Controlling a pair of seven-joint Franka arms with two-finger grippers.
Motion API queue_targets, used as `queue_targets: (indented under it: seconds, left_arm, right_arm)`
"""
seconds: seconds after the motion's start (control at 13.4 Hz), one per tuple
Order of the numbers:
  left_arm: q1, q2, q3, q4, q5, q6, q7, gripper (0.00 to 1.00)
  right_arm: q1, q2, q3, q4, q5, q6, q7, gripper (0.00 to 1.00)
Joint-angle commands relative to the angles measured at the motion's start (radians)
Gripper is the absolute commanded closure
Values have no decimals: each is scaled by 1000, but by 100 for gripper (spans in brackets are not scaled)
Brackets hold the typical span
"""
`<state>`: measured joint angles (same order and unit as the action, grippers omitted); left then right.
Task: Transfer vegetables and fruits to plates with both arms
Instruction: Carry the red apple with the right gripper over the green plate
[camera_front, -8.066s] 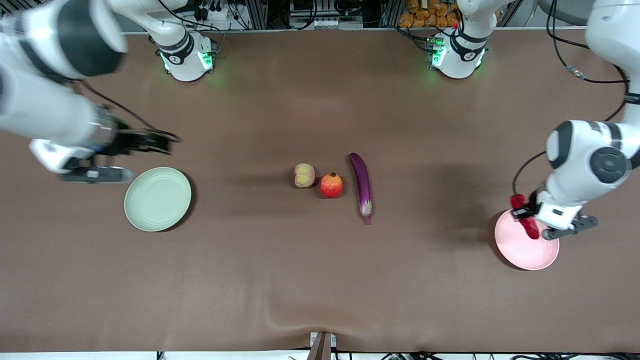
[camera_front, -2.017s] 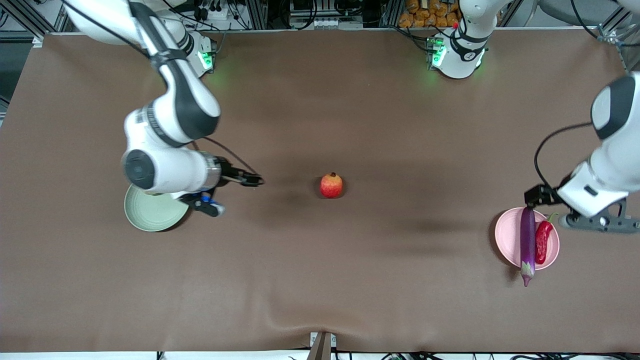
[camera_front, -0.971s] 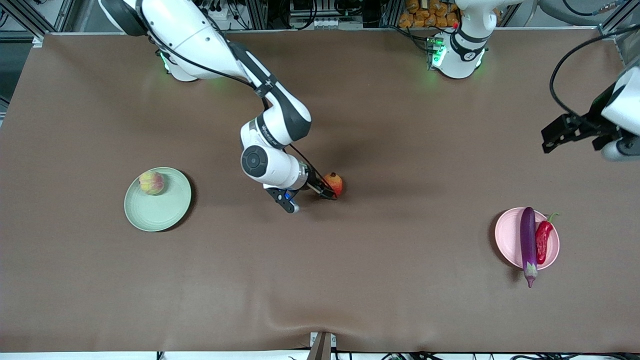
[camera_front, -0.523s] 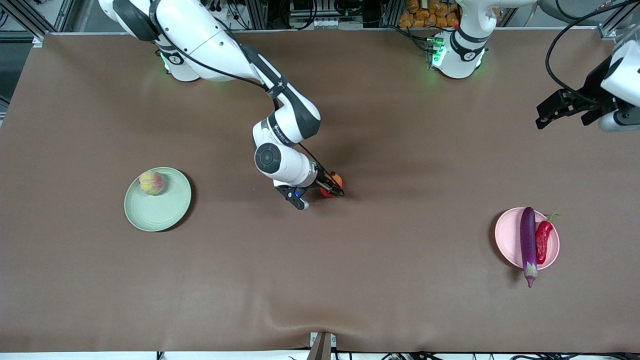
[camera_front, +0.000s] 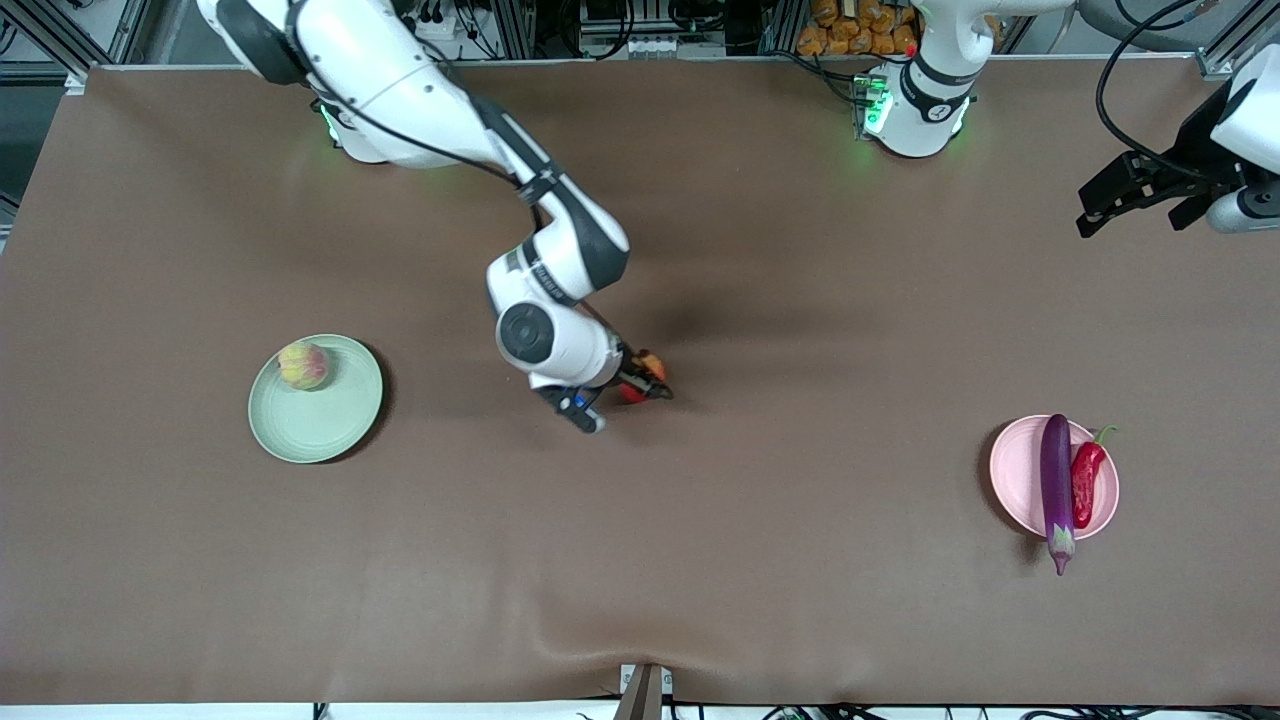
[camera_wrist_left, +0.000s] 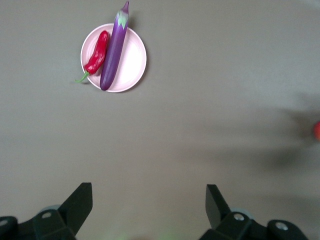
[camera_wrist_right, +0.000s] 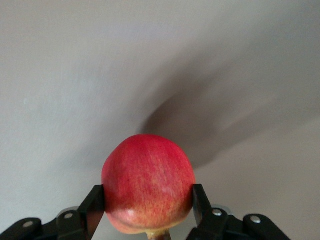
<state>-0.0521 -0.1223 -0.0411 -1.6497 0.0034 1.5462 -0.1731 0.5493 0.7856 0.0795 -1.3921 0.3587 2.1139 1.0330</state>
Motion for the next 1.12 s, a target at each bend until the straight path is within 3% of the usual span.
queue_targets:
  seconds: [0.0, 0.22, 0.37, 0.45, 0.75, 1.05]
  left_arm:
    - [-2, 7, 3, 39, 6, -50, -2, 0]
    - [0, 3, 6, 39, 7, -55, 7, 0]
    - [0, 0, 6, 39, 7, -84, 4, 0]
    - [0, 0, 6, 41, 6, -86, 4, 0]
    - [3, -8, 4, 39, 7, -84, 7, 0]
    - [0, -5, 1, 39, 7, -80, 4, 0]
  right_arm:
    - [-113, -11, 16, 145, -69, -207, -208, 100]
    - [-227, -46, 10, 137, -89, -328, -475, 100]
    - [-278, -55, -18, 137, -247, -448, -609, 100]
    - [-304, -55, -20, 137, -315, -465, -655, 100]
    - [-443, -55, -20, 134, -435, -480, -858, 100]
    - [-517, -49, -17, 105, -454, -473, -933, 100]
